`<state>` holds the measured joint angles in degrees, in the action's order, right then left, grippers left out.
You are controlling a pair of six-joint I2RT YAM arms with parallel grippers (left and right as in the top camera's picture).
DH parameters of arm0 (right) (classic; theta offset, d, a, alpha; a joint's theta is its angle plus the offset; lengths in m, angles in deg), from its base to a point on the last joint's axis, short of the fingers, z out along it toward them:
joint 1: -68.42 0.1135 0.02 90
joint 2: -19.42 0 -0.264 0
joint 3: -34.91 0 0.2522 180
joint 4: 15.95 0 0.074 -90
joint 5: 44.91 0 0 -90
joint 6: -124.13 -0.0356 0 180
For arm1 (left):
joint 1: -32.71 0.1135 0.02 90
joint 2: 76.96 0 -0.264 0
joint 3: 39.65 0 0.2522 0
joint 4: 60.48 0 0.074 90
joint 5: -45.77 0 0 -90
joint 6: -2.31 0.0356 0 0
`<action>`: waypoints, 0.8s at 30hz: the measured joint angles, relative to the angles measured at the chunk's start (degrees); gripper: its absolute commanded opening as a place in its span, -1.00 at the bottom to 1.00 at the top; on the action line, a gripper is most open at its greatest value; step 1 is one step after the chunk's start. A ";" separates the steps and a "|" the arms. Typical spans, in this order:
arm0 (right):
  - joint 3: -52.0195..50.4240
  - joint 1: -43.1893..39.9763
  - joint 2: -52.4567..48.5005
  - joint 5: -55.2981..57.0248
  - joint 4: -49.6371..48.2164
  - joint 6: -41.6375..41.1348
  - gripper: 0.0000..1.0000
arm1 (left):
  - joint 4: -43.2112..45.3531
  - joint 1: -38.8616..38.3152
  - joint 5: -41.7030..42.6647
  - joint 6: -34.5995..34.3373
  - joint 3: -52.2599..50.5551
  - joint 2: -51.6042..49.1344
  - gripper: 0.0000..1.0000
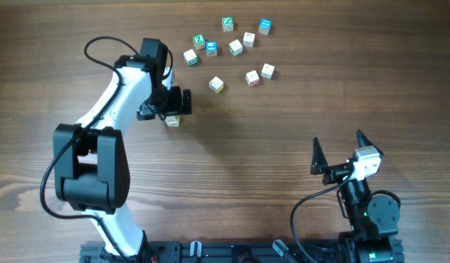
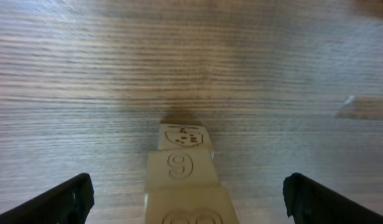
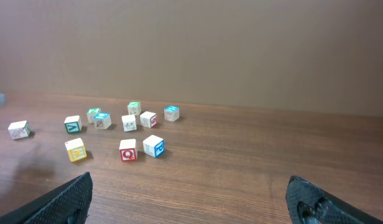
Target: Form a tower
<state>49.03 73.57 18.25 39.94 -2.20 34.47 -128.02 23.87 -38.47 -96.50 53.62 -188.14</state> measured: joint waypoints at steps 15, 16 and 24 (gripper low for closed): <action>0.00 0.00 0.00 0.00 0.00 0.00 1.00 | 5.40 -3.50 -4.68 -0.48 -3.06 -0.02 0.52; 0.00 0.00 0.00 0.00 0.00 0.00 1.00 | 5.40 -3.50 -4.81 -0.42 -3.06 -0.02 0.49; 0.00 0.00 0.00 0.00 0.00 0.00 1.00 | 8.00 -3.50 -5.07 -0.46 -4.94 -0.02 0.40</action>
<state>49.03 73.57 18.25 39.94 -2.20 34.47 -120.02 20.38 -43.54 -96.96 48.68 -188.16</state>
